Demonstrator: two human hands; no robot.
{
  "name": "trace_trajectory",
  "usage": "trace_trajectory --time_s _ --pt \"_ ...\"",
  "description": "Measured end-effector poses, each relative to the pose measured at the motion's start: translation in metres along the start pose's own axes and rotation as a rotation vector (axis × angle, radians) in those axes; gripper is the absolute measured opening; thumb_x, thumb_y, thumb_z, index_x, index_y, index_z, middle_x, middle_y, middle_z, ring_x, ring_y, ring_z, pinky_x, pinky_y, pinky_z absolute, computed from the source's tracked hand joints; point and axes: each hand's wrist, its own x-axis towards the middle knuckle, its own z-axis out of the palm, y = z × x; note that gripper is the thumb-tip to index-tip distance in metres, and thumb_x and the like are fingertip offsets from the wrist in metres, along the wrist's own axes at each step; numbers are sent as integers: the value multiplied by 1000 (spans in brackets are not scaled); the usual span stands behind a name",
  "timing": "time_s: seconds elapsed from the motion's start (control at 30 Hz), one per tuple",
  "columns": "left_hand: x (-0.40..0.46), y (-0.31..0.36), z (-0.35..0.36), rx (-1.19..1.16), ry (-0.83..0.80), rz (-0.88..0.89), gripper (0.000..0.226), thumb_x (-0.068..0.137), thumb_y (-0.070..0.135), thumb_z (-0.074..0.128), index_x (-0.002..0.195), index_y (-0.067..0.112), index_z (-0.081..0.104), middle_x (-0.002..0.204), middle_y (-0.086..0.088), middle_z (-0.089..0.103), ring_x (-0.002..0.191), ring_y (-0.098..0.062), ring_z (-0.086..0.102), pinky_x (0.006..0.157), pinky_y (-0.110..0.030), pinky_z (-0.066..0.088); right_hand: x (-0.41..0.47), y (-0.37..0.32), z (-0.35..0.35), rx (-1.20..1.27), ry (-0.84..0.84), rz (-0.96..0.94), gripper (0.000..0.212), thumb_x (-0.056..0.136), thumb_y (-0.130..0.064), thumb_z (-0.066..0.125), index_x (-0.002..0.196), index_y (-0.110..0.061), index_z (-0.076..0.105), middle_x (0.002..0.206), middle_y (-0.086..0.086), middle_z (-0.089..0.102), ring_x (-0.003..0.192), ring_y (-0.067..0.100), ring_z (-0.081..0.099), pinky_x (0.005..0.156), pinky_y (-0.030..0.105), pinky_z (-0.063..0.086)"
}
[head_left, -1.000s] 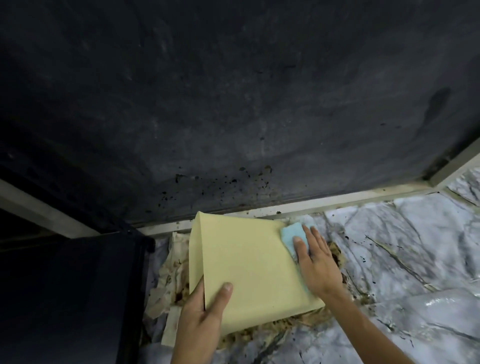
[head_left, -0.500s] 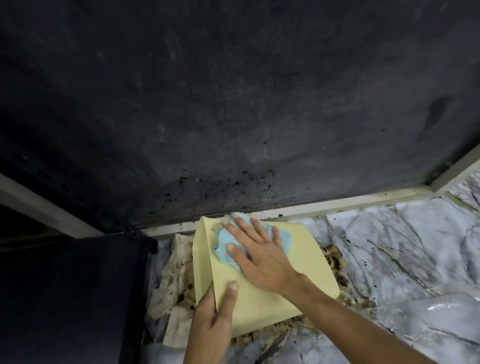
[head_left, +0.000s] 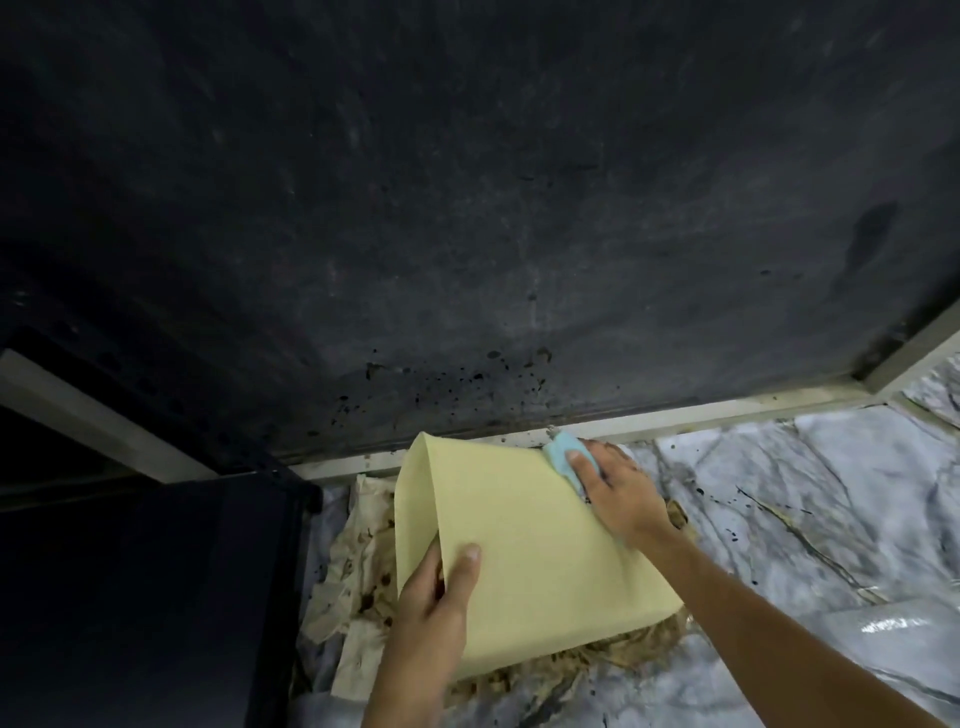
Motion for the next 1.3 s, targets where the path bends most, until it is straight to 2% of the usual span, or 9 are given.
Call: trace_trajectory --time_s 0.13,0.33,0.43,0.53,0.7,0.9,1.03,1.13,1.3 --pt "34 37 0 39 -10 12 22 92 41 64 113 37 70 99 13 80 92 -13 75 82 -36 61 -7 14 -3 108 36 -68 36 100 -54 36 120 -33 56 108 -8 60 104 16 57 89 42 50" --pt "73 62 -1 97 11 104 16 94 29 64 107 23 71 96 6 81 83 -10 76 81 -33 59 -27 26 -1 187 216 -64 26 99 -49 44 120 -37 53 89 -35 64 85 -14 61 62 3 45" --pt "55 51 3 138 12 191 21 92 37 63 111 31 69 99 12 79 91 -10 75 88 -39 58 -40 24 -14 334 307 36 32 98 -51 40 98 -26 60 69 -5 66 63 13 65 47 19 46" --pt "24 46 2 172 -20 313 21 90 44 62 110 44 67 101 23 77 95 2 71 86 -33 56 -59 12 -46 481 444 82 42 99 -54 35 81 -20 53 62 4 56 50 11 55 38 19 43" --pt "-9 45 -8 200 -142 392 38 85 58 61 119 43 65 115 21 74 108 -2 68 92 -37 53 -78 -43 -103 609 556 -47 36 103 -48 35 78 -27 50 64 -15 56 51 -3 50 44 10 40" --pt "-20 47 -2 201 -193 382 27 87 48 64 114 48 68 112 21 75 107 0 69 87 -27 56 -76 -117 -81 510 198 -236 23 103 -38 40 114 -34 60 80 -16 68 66 2 63 54 13 44" --pt "-10 61 1 181 -88 395 27 86 59 59 100 40 73 77 22 76 68 6 68 64 -10 49 -71 -141 -47 387 53 -332 26 104 -37 41 122 -30 58 96 -11 68 90 9 61 80 25 47" --pt "-4 61 -4 197 -17 369 27 92 47 59 74 34 74 52 17 64 46 2 54 48 -9 41 -50 -149 -36 209 15 -329 29 103 -37 40 118 -20 59 106 -1 67 99 19 57 92 35 42" --pt "0 60 -9 111 -27 211 14 86 42 64 88 55 70 79 34 74 68 14 68 60 -21 49 -26 -116 -38 20 -125 -91 48 102 -47 32 142 -24 45 144 1 52 138 23 38 114 41 25"
